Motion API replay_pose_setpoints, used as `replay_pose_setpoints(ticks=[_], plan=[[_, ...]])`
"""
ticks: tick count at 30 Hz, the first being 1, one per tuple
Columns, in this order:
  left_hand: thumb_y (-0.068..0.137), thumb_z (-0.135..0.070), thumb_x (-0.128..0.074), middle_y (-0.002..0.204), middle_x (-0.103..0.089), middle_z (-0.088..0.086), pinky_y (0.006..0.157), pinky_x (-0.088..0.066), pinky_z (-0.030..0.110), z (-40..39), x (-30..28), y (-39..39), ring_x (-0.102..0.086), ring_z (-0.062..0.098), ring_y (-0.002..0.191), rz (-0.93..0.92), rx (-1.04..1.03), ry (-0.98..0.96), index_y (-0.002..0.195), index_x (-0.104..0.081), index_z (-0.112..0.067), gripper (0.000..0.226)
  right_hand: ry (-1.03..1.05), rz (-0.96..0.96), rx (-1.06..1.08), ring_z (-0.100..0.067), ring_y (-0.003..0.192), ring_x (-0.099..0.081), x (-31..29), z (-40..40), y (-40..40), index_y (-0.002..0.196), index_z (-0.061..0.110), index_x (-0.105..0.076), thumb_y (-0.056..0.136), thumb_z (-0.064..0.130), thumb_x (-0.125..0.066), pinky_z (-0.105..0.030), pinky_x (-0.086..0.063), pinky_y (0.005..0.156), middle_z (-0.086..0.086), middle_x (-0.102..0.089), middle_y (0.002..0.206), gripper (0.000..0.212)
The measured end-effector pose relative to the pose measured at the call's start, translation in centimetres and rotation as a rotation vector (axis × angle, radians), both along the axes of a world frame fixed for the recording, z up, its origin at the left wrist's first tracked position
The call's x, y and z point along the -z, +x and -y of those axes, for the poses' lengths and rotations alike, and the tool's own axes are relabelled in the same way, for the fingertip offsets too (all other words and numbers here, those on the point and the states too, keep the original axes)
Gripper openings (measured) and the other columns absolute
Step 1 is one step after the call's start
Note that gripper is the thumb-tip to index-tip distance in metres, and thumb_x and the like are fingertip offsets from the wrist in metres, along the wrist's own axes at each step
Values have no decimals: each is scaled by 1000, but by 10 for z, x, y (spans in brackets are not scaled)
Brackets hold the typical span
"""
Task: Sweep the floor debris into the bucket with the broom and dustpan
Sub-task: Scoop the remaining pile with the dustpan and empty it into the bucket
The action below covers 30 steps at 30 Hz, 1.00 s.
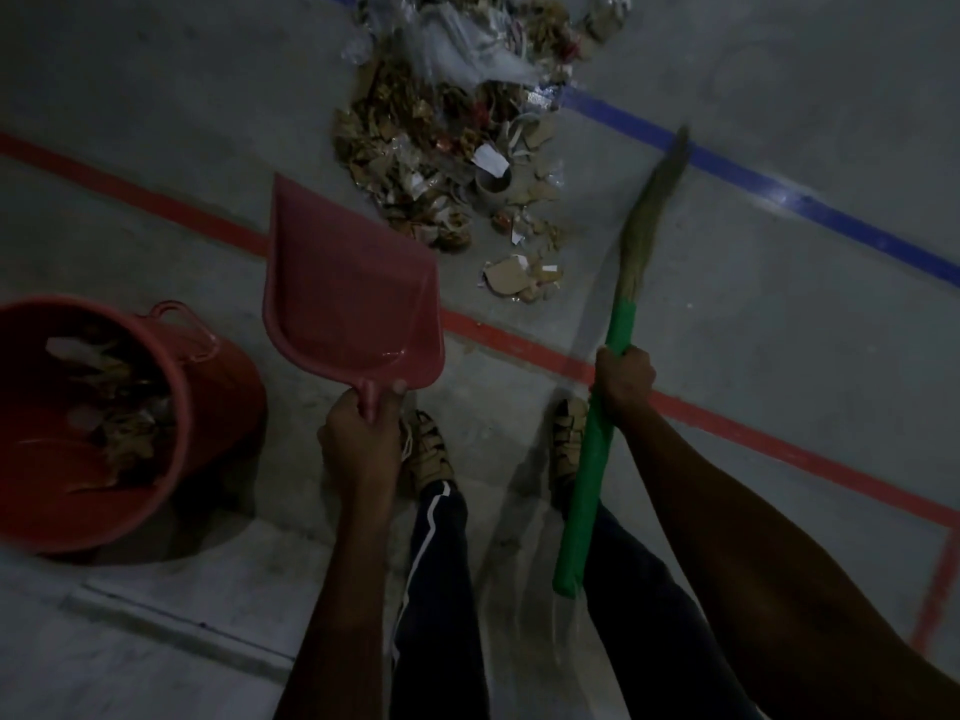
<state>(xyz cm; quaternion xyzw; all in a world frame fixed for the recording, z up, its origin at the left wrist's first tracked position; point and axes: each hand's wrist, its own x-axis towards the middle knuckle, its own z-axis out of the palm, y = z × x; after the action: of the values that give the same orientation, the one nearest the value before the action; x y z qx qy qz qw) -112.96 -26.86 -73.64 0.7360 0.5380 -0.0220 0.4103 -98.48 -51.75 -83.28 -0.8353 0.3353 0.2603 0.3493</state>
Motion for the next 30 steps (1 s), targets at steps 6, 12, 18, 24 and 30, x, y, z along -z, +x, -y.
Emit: replay_pose_setpoints(ticks=[6,12,18,24,30], plan=[[91,-40,-66,88,-67,14,53,-32,19,-4,9,5,-60,26,77,-10,-1,29,100,-59,1,42,158,-115,-30,-23,64,-60,15,-41,-38,105,2,-54,101,24,-54,-29,-57,53,-15,-61,90,22],[92,-42,-65,89,-60,9,61,-31,25,-15,11,23,-56,23,78,-10,-40,36,106,-56,-1,44,279,-72,-211,-21,64,-61,7,-78,-36,102,9,-52,103,27,-50,-32,-53,48,-9,-59,83,18],[84,-55,-66,87,-68,11,66,-47,32,-26,11,36,-65,29,77,4,32,9,97,-59,-8,49,234,108,-165,-30,65,-64,-4,-69,-19,98,9,-53,102,27,-50,-45,-59,55,-12,-60,81,19],[86,-48,-69,84,-67,8,65,-44,29,-13,5,33,-66,29,76,21,34,-1,95,-59,-10,40,125,78,-28,-27,66,-65,-2,-35,-9,98,3,-55,100,23,-50,-38,-58,53,-7,-60,78,21],[84,-43,-73,107,-57,7,73,-48,33,39,-13,10,-58,25,87,34,-77,86,119,-42,-11,57,116,-137,-30,-30,86,-66,11,-7,-26,115,4,-47,98,23,-54,-52,-60,82,-12,-60,104,26]])
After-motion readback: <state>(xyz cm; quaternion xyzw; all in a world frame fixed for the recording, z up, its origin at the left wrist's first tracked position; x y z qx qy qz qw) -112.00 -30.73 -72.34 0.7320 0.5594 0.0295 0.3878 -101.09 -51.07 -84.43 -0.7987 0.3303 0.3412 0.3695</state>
